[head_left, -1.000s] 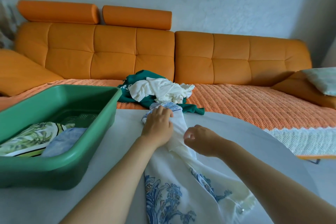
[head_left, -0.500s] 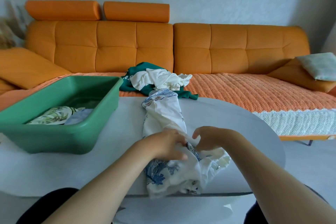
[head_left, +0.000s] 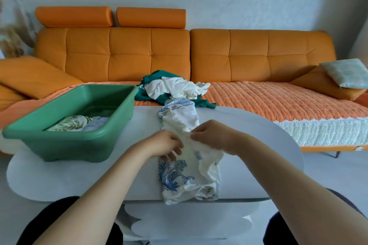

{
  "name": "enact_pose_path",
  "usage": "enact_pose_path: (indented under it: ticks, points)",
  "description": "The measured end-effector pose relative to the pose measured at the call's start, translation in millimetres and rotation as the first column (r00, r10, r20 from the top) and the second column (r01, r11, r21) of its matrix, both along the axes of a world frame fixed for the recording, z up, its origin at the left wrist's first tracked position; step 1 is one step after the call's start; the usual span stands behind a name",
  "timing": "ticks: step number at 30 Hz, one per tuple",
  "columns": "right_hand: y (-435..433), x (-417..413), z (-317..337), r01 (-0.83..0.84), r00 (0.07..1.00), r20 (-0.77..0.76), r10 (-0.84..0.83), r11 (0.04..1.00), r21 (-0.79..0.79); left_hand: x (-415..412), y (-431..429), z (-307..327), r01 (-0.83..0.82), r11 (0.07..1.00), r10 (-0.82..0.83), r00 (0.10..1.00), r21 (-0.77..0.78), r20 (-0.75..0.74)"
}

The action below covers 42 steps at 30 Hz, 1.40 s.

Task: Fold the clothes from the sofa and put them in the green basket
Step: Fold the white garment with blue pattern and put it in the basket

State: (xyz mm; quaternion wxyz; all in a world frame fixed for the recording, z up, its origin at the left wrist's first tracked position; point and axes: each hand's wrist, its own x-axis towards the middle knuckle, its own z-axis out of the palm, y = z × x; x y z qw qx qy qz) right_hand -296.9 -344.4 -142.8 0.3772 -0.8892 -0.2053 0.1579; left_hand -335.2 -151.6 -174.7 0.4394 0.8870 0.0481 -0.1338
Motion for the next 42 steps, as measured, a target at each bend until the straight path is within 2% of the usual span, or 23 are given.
enact_pose_path:
  ticks: [2,3,4,6,9,12,14,17,20,23,25,27,29,30,32,33,34,37,38,40,42]
  points:
    - [8.0,-7.1,-7.1,-0.120,0.949,-0.273,0.157,0.981,0.150,-3.8,16.2,4.2,-0.214,0.953,0.201,0.976,-0.216,-0.080]
    - [10.1,-7.9,-10.5,-0.162,0.910,-0.349,0.224,0.967,0.197,-5.8,21.5,4.1,-0.266,0.925,0.238,0.962,-0.270,-0.134]
    - [10.9,-6.7,-13.2,-0.176,0.901,-0.361,0.242,0.963,0.205,-8.0,23.9,3.3,-0.284,0.914,0.238,0.954,-0.289,-0.185]
    - [11.5,0.0,-17.6,-0.122,0.957,-0.247,0.152,0.984,0.134,-11.5,21.6,-1.8,-0.251,0.944,0.204,0.954,-0.216,-0.218]
    - [7.7,10.6,-27.7,-0.046,0.999,0.017,0.048,0.997,-0.064,-14.4,10.3,-15.6,-0.134,0.991,0.134,0.982,0.009,-0.132]
    - [4.5,11.4,-42.6,-0.144,0.973,0.122,0.195,0.930,-0.337,-15.4,3.3,-23.1,-0.052,0.969,0.076,0.993,0.241,-0.091]
    - [8.6,7.9,-50.7,-0.173,0.955,0.141,0.260,0.878,-0.446,-14.9,2.9,-26.6,0.013,0.935,0.026,0.994,0.354,-0.103]
    - [17.9,3.4,-55.9,-0.173,0.947,0.169,0.274,0.875,-0.451,-14.2,2.5,-31.4,0.046,0.952,-0.014,0.994,0.302,-0.109]
    - [21.7,1.2,-60.3,-0.147,0.910,0.290,0.297,0.885,-0.442,-14.9,9.4,-21.2,0.014,0.971,0.006,0.996,0.239,-0.085]
    - [22.9,-3.4,-72.0,-0.155,0.870,0.357,0.339,0.877,-0.455,-20.4,28.2,-7.8,0.074,0.904,-0.008,0.988,0.421,-0.156]
    - [26.7,-6.4,-83.1,-0.192,0.854,0.326,0.407,0.827,-0.529,-28.8,35.9,-5.4,0.159,0.847,-0.018,0.962,0.507,-0.273]
    - [29.6,-7.0,-91.0,-0.206,0.835,0.313,0.453,0.784,-0.586,-32.5,33.3,-5.9,0.229,0.779,-0.033,0.945,0.584,-0.326]
    - [33.4,-5.6,-93.5,-0.193,0.806,0.354,0.474,0.776,-0.600,-30.2,28.1,-6.4,0.180,0.719,-0.034,0.974,0.671,-0.225]
    - [35.2,-5.2,-93.8,-0.183,0.794,0.378,0.476,0.780,-0.598,-27.8,25.9,-6.5,0.088,0.711,-0.033,0.995,0.698,-0.091]
    - [38.7,-5.2,-94.1,-0.184,0.806,0.363,0.468,0.780,-0.598,-25.2,20.2,-10.3,-0.083,0.760,-0.033,0.985,0.644,0.167]
    - [40.4,-5.9,-94.5,-0.201,0.821,0.321,0.471,0.767,-0.610,-25.8,16.6,-13.4,-0.093,0.794,-0.041,0.978,0.600,0.206]
    - [41.9,-6.6,-95.5,-0.224,0.836,0.272,0.476,0.750,-0.623,-26.4,14.1,-17.4,-0.043,0.811,-0.073,0.982,0.584,0.173]
    - [41.7,-4.3,-92.5,-0.254,0.874,0.182,0.451,0.743,-0.620,-27.4,14.2,-24.1,0.182,0.763,-0.140,0.983,0.620,-0.115]
    - [39.9,-1.4,-88.7,-0.243,0.885,0.179,0.429,0.756,-0.608,-27.1,17.5,-23.2,0.220,0.750,-0.145,0.975,0.623,-0.169]
    - [36.4,5.8,-79.5,-0.204,0.905,0.209,0.370,0.809,-0.551,-25.9,26.2,-20.5,0.273,0.750,-0.165,0.959,0.603,-0.229]
    - [33.6,15.2,-72.5,-0.155,0.917,0.273,0.290,0.892,-0.425,-23.5,35.6,-19.4,0.316,0.781,-0.182,0.940,0.538,-0.288]
